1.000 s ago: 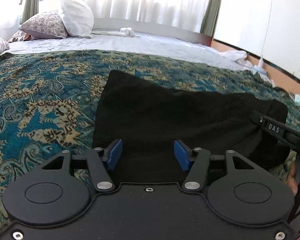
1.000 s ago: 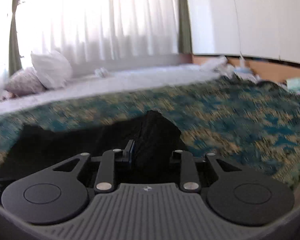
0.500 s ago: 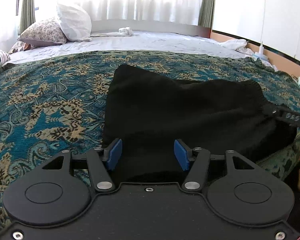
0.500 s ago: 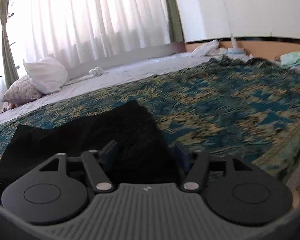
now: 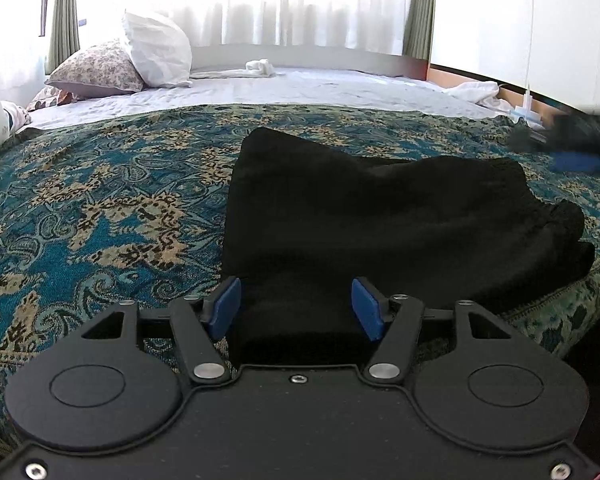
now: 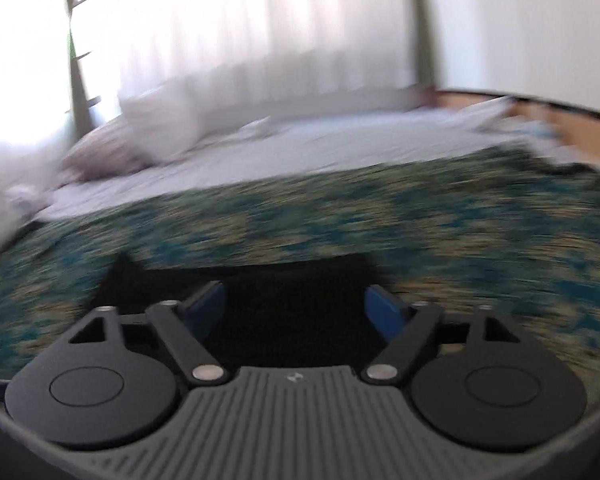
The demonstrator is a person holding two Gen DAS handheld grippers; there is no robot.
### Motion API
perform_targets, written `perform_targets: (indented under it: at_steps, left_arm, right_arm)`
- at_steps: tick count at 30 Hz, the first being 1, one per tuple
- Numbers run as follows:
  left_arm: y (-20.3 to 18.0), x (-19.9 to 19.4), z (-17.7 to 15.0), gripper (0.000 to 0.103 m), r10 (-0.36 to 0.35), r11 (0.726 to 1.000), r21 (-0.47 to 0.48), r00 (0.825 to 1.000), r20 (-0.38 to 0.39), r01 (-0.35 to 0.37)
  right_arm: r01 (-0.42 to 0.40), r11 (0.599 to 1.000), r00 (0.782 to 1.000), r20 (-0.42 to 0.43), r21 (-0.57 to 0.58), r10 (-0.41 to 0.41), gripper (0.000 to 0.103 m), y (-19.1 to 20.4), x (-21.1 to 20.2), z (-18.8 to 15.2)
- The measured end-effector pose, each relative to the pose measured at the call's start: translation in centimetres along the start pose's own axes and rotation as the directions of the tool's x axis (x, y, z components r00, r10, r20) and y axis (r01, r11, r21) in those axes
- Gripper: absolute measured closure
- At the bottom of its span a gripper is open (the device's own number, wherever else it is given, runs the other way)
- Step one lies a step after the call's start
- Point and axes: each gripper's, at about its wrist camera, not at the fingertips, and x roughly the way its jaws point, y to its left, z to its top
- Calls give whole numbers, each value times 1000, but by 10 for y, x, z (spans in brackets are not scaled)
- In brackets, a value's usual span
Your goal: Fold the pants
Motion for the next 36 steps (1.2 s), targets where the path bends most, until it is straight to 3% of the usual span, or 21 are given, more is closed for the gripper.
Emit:
perform_targets:
  at_steps: [2, 5, 9, 12, 14, 17, 21, 22, 26, 33, 36]
  left_arm:
    - [1, 0, -1, 43, -1, 1000, -3, 1000, 3, 1]
    - [1, -1, -3, 43, -5, 1000, -12, 1000, 8, 5]
    - [5, -2, -6, 43, -16, 999, -31, 1000, 14, 16]
    - [9, -2, -8, 43, -25, 999, -48, 1000, 18, 26]
    - [13, -2, -10, 43, -30, 998, -62, 999, 21, 31]
    - [19, -2, -12, 43, -47, 995, -85, 999, 24, 49]
    - [24, 0, -14, 43, -65, 992, -106, 998, 23, 67]
    - [24, 0, -14, 43, -65, 992, -105, 998, 24, 67]
    - [23, -1, -14, 43, -62, 993, -102, 998, 22, 64]
    - [23, -1, -7, 42, -60, 992, -113, 998, -2, 60]
    - [34, -4, 3, 35, -84, 983, -164, 996, -23, 79]
  right_arm:
    - [-97, 994, 992, -85, -51, 93, 42, 28, 24, 13]
    - [-211, 969, 961, -207, -132, 181, 58, 69, 66, 21]
    - [-323, 922, 902, -363, -213, 232, 64, 119, 122, 20]
    - [-325, 908, 890, -410, -264, 199, 65, 146, 150, 12]
    - [-303, 909, 901, -398, -286, 175, 54, 156, 167, 13]
    - [-265, 905, 923, -358, -332, 139, 54, 167, 179, 17]
    - [-261, 908, 928, -346, -329, 141, 48, 169, 196, 22]
    - [-255, 910, 930, -339, -328, 138, 43, 170, 199, 22]
    - [-282, 934, 922, -330, -218, 201, 39, 158, 206, 26]
    - [-291, 942, 944, -209, -165, 255, 24, 118, 154, 46]
    - [-263, 954, 959, -144, -144, 243, 16, 80, 125, 53]
